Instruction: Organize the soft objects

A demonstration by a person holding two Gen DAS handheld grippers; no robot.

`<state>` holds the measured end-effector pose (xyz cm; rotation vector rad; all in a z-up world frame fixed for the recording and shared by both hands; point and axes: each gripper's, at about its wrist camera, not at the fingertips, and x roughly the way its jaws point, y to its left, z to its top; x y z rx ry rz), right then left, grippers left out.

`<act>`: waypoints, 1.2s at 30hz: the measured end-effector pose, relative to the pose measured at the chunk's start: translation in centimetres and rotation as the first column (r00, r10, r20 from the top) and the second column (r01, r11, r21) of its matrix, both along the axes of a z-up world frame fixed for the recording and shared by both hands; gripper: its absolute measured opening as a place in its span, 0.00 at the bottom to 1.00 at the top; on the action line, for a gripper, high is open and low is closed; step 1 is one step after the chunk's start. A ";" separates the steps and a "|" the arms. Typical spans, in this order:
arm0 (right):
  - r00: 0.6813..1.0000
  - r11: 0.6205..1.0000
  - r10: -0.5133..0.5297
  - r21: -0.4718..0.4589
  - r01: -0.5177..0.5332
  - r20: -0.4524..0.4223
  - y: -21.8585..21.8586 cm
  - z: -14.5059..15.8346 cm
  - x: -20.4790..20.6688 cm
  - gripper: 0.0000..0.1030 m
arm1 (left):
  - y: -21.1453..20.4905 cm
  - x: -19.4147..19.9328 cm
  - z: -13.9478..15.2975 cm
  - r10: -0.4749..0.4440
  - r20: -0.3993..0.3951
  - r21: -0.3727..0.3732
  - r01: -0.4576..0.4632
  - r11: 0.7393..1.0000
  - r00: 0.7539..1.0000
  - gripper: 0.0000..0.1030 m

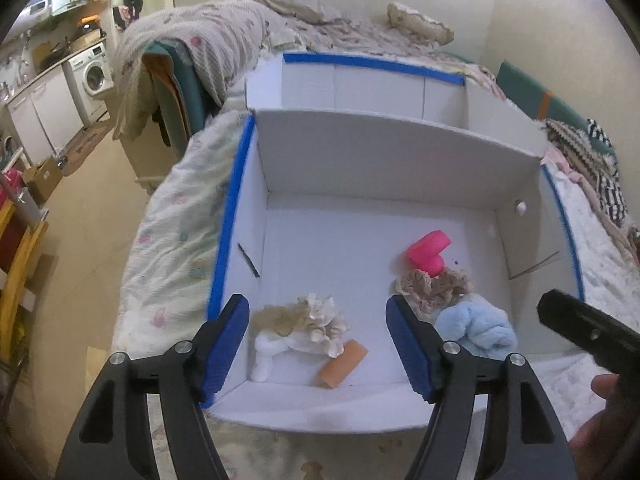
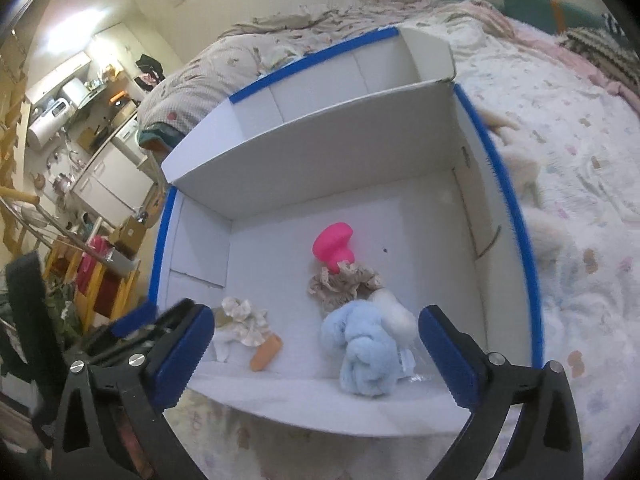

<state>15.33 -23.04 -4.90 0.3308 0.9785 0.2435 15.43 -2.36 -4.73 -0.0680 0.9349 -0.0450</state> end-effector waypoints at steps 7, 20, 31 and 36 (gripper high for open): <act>0.999 0.999 -0.009 -0.031 0.010 0.031 -0.5 1.1 -3.1 1.00 | 1.3 -2.9 1.1 0.004 0.030 0.074 -0.006 0.997 1.000 0.66; 0.991 0.989 -0.050 -0.130 0.067 0.127 -1.2 2.2 -9.5 1.00 | 2.9 -9.7 2.2 0.042 0.111 0.073 -0.050 0.996 0.993 0.85; 0.923 0.969 -0.044 -0.208 0.132 0.383 1.2 5.5 -12.7 1.00 | 4.2 -13.3 5.6 0.072 0.333 0.028 -0.086 0.996 0.940 1.00; 0.918 0.962 -0.030 -0.238 0.133 0.395 1.9 5.4 -12.4 1.00 | 3.4 -13.1 5.3 0.059 0.328 0.075 -0.089 0.993 0.943 1.00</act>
